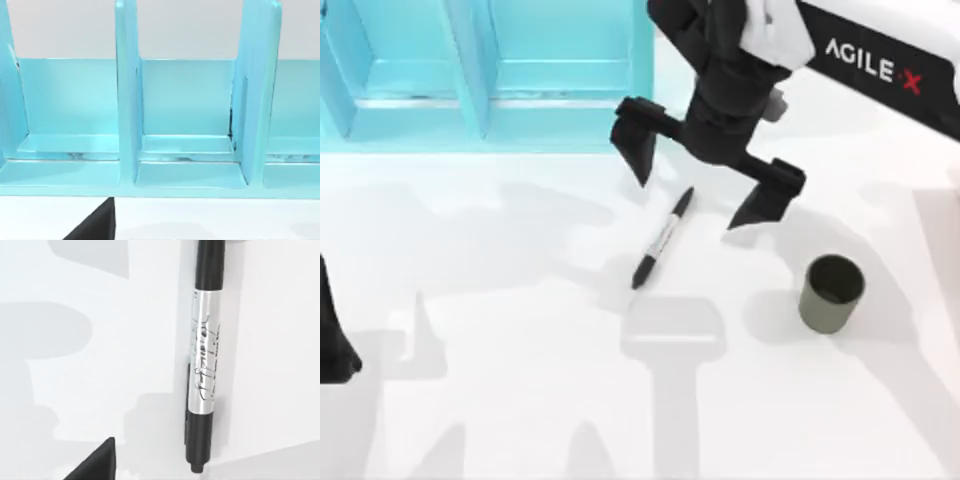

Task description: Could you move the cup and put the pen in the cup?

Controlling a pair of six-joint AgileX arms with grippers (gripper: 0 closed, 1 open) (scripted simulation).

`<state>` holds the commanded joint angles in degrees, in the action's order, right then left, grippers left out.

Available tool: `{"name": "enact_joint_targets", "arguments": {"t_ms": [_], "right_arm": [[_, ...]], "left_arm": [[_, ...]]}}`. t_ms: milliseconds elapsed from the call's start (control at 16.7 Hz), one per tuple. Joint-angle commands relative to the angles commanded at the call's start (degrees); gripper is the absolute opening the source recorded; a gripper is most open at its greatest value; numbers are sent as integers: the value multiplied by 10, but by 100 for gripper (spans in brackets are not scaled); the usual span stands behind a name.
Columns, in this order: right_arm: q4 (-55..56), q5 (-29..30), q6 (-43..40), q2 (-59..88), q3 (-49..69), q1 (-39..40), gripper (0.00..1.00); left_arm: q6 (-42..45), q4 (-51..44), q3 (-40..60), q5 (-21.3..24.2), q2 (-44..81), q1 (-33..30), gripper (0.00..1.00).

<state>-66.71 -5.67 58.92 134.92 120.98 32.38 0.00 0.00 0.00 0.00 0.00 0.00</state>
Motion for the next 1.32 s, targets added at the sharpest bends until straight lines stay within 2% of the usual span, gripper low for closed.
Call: {"name": "enact_joint_targets", "arguments": {"t_ms": [480,960,1260,1320], "right_arm": [[22,-2,18,17,-1,5,100],[154,0,30,96,-48,18,100],[165,1,32,104,-53,19,100],[165,1,32,104,-53,19,92]], "left_arm": [[0,0,0,0,0,0,100],[0,0,0,0,0,0,100],[0,0,0,0,0,0,100],[0,0,0,0,0,0,100]]}}
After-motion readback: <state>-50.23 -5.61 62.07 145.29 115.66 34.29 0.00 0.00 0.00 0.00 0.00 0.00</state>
